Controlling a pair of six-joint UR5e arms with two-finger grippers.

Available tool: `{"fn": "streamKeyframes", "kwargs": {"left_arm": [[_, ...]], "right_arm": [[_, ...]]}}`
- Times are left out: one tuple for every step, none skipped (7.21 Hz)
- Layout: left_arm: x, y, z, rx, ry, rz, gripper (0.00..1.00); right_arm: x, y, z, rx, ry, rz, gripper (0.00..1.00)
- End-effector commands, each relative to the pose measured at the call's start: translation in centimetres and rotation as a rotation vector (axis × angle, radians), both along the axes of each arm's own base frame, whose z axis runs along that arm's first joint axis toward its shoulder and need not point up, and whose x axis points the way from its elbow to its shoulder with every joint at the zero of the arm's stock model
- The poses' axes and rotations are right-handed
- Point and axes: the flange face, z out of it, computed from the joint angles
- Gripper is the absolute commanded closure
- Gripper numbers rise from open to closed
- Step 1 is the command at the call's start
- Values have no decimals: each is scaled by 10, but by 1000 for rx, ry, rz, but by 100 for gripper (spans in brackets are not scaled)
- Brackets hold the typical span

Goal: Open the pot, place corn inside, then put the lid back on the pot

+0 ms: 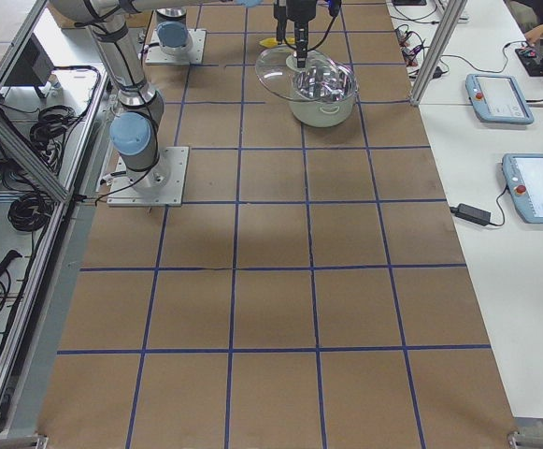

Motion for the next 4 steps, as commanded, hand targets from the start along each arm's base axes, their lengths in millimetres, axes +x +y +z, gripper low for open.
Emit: {"fn": "streamKeyframes", "kwargs": {"left_arm": [[1,-2,2,-28,11,6,36],[3,-1,1,-28,11,9,60],[2,-1,3,-44,7,11,77],[3,-4,12,-68,2,7,88]], "right_arm": [[-1,-2,-3,-19,2,0,65],[-1,-2,-4,-17,2,-2,65],[-1,-2,-5,-16,0,-2,65],[-1,-2,-6,-14,0,-2,65]]}}
